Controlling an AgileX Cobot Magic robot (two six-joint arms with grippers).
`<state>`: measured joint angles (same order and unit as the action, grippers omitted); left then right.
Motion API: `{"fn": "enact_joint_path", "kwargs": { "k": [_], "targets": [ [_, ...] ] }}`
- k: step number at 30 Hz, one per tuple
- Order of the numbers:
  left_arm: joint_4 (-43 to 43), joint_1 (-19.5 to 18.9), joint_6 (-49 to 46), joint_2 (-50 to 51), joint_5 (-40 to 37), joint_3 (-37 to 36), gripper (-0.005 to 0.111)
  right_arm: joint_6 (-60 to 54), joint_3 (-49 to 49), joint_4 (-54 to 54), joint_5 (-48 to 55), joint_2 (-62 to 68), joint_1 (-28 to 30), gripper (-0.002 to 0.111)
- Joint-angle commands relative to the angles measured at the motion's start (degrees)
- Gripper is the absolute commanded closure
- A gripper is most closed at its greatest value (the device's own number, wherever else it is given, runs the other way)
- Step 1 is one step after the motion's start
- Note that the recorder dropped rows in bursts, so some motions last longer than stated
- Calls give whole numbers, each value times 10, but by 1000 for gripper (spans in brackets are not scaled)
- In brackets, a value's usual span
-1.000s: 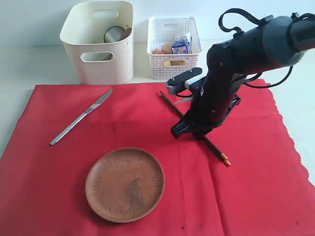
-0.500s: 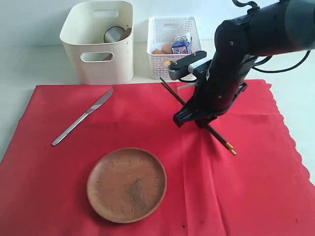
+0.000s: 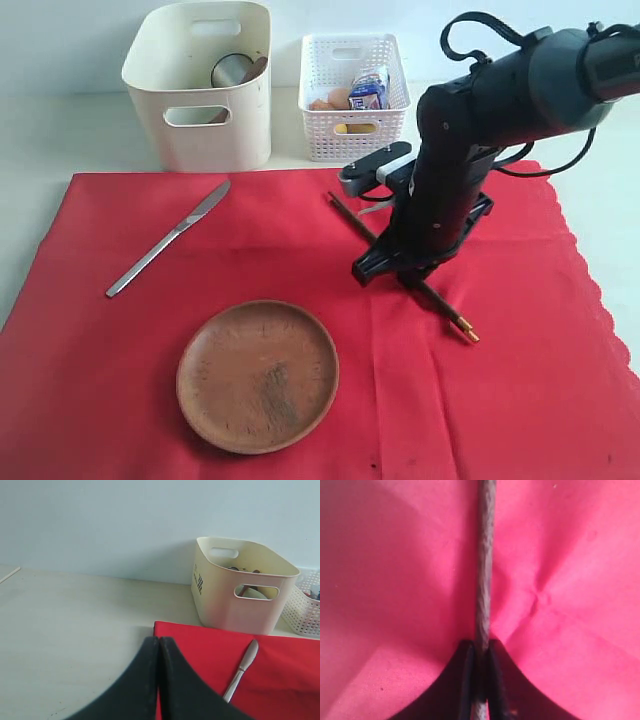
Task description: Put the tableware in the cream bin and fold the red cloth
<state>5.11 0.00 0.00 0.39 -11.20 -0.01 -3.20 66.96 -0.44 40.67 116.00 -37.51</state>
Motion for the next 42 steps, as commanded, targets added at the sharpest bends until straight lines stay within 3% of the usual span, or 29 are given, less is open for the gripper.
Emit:
{"fn": "enact_joint_path", "kwargs": {
  "k": [1, 6, 9, 13, 17, 25, 37, 42],
  "targets": [
    [5, -1, 0, -4, -1, 0, 104, 8, -1, 8, 3, 14, 2, 105],
    [5, -1, 0, -4, -1, 0, 104, 13, -1, 8, 3, 14, 2, 82],
    [5, -1, 0, -4, -1, 0, 104, 2, -1, 8, 7, 14, 2, 75],
    [5, -1, 0, -4, -1, 0, 104, -3, -1, 8, 16, 13, 2, 83],
    [5, -1, 0, -4, -1, 0, 104, -11, -1, 8, 18, 13, 2, 108],
    [5, -1, 0, -4, -1, 0, 104, -18, 9, 8, 37, 2, 2, 108],
    [5, -1, 0, -4, -1, 0, 104, -19, 40, 4, 48, -115, 2, 108],
    [5, -1, 0, -4, -1, 0, 104, -125, 44, -103, 6, -139, 2, 108]
  ]
}}
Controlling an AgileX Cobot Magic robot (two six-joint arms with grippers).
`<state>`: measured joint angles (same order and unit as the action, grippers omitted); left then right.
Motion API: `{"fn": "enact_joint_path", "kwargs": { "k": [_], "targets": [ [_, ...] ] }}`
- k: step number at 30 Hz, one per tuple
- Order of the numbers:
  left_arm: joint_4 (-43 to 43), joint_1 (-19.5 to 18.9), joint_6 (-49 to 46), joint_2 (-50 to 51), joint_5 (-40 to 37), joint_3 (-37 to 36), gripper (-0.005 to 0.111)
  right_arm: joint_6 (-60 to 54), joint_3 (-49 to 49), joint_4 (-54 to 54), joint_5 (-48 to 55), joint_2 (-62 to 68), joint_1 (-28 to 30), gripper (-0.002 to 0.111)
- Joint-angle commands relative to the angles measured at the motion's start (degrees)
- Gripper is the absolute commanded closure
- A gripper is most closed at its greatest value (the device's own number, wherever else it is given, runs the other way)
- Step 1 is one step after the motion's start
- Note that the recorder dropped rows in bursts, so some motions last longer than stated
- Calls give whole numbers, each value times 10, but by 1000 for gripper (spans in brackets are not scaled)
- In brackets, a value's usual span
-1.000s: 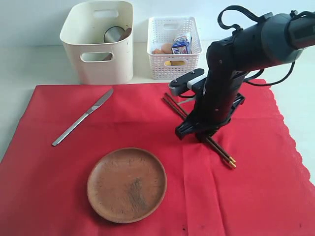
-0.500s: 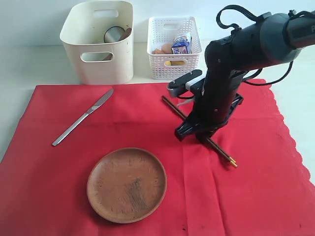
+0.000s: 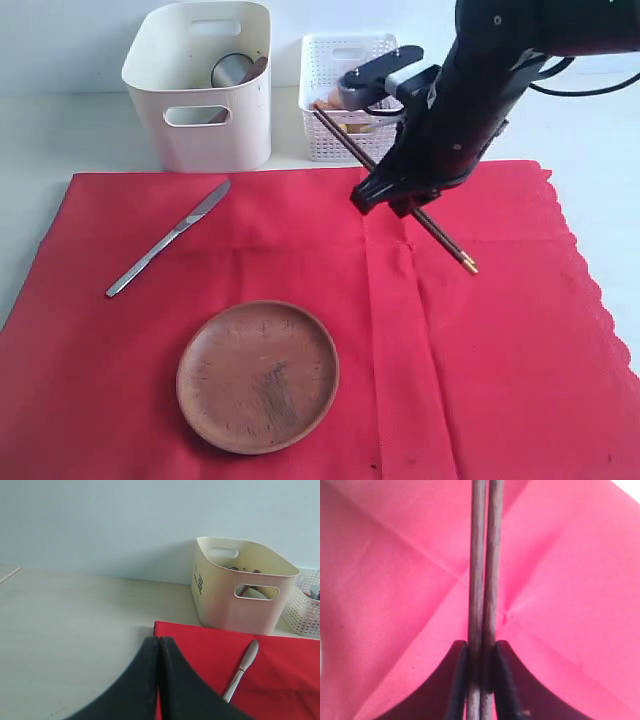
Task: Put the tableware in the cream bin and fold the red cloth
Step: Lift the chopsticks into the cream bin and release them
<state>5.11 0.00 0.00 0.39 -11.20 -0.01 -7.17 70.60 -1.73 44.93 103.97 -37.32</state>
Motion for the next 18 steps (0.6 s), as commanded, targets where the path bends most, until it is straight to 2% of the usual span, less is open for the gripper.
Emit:
{"fn": "enact_joint_path", "kwargs": {
  "k": [1, 4, 8, 18],
  "targets": [
    [5, -1, 0, -4, -1, 0, 104, -110, 14, -123, -43, -18, 0, 108],
    [5, -1, 0, -4, -1, 0, 104, -247, 58, -279, -67, -13, 0, 108],
    [5, -1, 0, -4, -1, 0, 104, -306, 168, -369, -68, 49, 0, 108],
    [5, -1, 0, -4, -1, 0, 104, -325, 599, -424, -96, 297, 0, 108]
  ]
}}
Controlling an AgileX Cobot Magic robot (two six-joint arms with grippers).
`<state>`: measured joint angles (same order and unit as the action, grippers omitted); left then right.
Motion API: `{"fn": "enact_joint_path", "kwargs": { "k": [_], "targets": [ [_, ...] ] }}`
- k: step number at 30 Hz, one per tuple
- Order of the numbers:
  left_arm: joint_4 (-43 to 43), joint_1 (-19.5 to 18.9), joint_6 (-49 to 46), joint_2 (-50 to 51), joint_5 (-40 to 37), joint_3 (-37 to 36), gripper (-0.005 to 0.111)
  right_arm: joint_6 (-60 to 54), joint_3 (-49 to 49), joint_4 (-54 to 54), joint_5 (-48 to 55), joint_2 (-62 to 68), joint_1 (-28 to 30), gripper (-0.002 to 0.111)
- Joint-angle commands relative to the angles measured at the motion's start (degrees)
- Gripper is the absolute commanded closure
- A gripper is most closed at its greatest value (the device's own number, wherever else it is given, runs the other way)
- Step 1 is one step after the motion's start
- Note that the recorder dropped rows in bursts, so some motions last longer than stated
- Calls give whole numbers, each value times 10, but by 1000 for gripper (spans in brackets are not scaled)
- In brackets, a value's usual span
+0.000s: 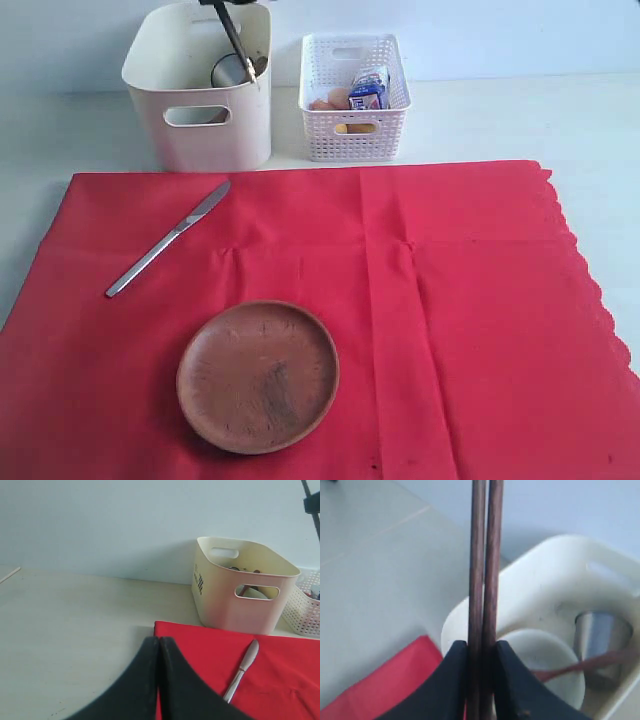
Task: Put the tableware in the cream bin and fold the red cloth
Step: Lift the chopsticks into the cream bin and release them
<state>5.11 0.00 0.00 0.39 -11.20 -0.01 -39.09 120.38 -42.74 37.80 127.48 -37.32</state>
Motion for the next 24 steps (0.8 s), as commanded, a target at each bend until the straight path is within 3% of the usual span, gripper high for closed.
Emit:
{"fn": "enact_joint_path", "kwargs": {
  "k": [1, 6, 16, 19, 24],
  "targets": [
    [5, -1, 0, -4, -1, 0, 104, -5, 148, -18, -42, 97, 0, 108],
    [5, -1, 0, -4, -1, 0, 104, -5, 278, -24, -103, 223, 0, 108],
    [5, -1, 0, -4, -1, 0, 104, -27, 286, -22, -121, 283, 0, 107],
    [5, -1, 0, -4, -1, 0, 104, 4, 286, -20, -121, 283, 0, 96],
    [5, -1, 0, -4, -1, 0, 104, 33, 286, -20, -113, 283, 0, 68]
  ]
}}
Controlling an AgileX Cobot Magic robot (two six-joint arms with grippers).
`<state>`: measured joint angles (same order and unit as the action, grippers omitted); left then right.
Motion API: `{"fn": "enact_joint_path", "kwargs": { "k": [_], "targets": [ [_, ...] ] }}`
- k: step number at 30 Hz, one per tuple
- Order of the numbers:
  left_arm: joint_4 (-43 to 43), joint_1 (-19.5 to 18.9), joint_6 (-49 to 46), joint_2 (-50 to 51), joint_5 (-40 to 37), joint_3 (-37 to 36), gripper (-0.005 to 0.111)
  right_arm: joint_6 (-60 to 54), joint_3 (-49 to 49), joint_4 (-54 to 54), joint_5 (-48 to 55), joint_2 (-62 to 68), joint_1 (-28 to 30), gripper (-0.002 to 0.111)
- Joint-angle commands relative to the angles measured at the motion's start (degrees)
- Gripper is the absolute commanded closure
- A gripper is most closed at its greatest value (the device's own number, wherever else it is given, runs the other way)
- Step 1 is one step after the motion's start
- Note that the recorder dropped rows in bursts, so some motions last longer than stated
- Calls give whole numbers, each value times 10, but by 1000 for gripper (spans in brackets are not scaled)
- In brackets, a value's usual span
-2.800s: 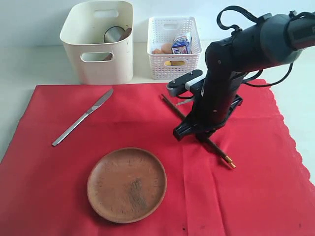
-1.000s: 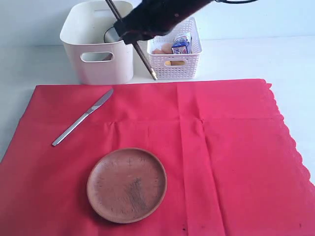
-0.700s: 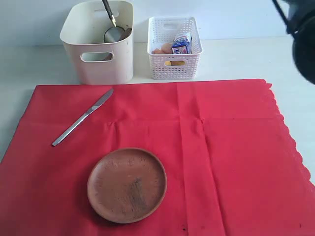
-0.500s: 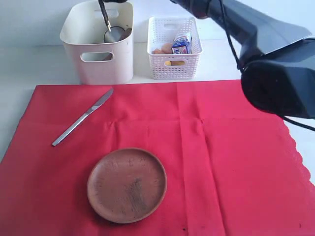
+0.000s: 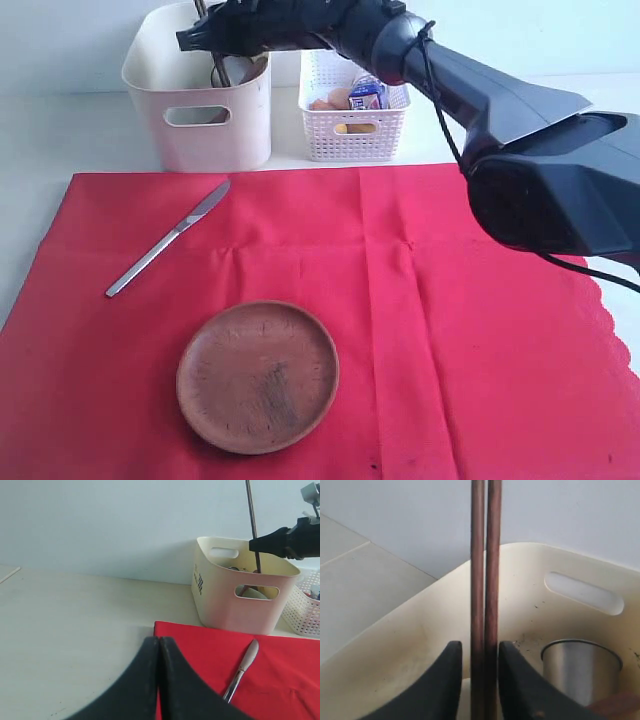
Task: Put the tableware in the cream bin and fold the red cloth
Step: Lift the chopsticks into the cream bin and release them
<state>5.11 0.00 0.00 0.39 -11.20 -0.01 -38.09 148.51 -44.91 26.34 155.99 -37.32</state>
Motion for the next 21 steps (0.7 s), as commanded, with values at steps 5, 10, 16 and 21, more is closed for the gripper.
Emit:
{"fn": "enact_joint_path", "kwargs": {
  "k": [5, 10, 16, 21],
  "targets": [
    [5, -1, 0, -4, -1, 0, 104, 89, 5, 1, 58, -11, 5, 54],
    [5, -1, 0, -4, -1, 0, 104, 117, 5, 13, 167, -44, 28, 52],
    [5, -1, 0, -4, -1, 0, 104, 131, 5, 39, 280, -100, 51, 57],
    [5, -1, 0, -4, -1, 0, 104, 179, 5, 98, 356, -147, 53, 75]
  ]
}}
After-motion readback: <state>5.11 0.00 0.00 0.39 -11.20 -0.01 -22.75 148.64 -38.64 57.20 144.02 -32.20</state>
